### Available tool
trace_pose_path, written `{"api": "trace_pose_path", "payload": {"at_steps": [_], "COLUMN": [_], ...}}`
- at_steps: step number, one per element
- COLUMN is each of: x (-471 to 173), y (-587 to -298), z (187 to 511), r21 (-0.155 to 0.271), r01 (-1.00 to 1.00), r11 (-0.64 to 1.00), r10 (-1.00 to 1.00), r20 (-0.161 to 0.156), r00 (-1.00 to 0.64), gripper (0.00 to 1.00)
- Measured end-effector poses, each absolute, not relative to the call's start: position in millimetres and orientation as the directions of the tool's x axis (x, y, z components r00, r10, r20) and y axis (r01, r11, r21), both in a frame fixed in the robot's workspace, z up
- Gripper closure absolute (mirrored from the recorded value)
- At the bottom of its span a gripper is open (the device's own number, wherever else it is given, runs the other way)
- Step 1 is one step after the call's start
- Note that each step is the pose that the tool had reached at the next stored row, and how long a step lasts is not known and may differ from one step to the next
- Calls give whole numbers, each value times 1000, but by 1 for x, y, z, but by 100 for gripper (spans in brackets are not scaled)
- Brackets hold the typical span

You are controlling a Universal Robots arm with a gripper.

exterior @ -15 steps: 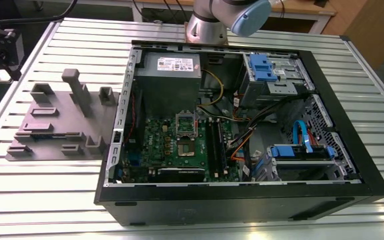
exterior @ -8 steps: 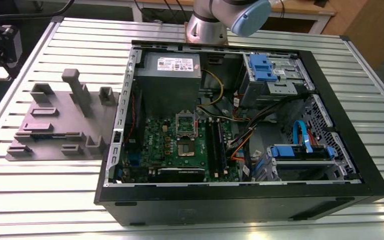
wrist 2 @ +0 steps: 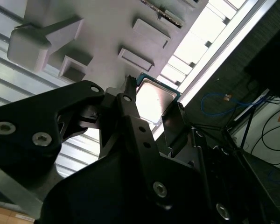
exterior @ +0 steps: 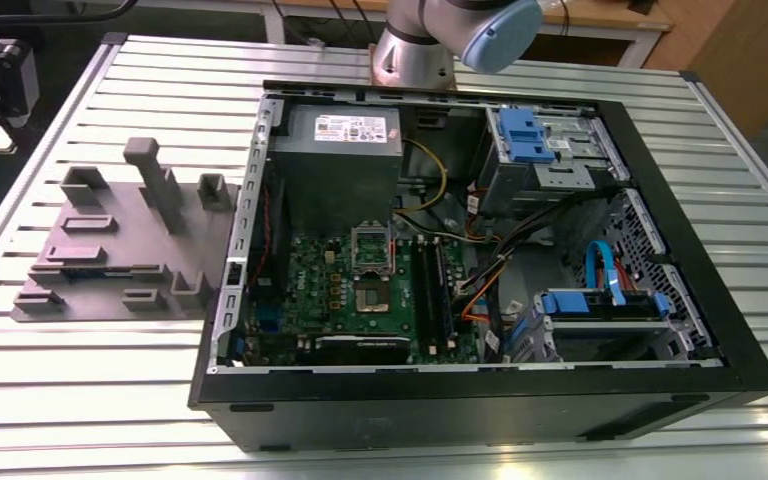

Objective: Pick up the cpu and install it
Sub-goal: 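Pick up the cpu and move it towards the insertion slot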

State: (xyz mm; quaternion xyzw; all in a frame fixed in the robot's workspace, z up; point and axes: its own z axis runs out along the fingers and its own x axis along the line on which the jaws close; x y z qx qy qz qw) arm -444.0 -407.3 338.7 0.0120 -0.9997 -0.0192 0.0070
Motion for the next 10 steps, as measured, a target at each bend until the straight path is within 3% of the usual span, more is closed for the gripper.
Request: {"api": "trace_pose_path", "payload": {"at_steps": [10], "x": [-444], "y": [-407], "z": [350], "r21": [39], "r01": [-23], "r11": [999], "r10": [-23], "r20": [13], "r00": [-1000], "gripper": [53]}}
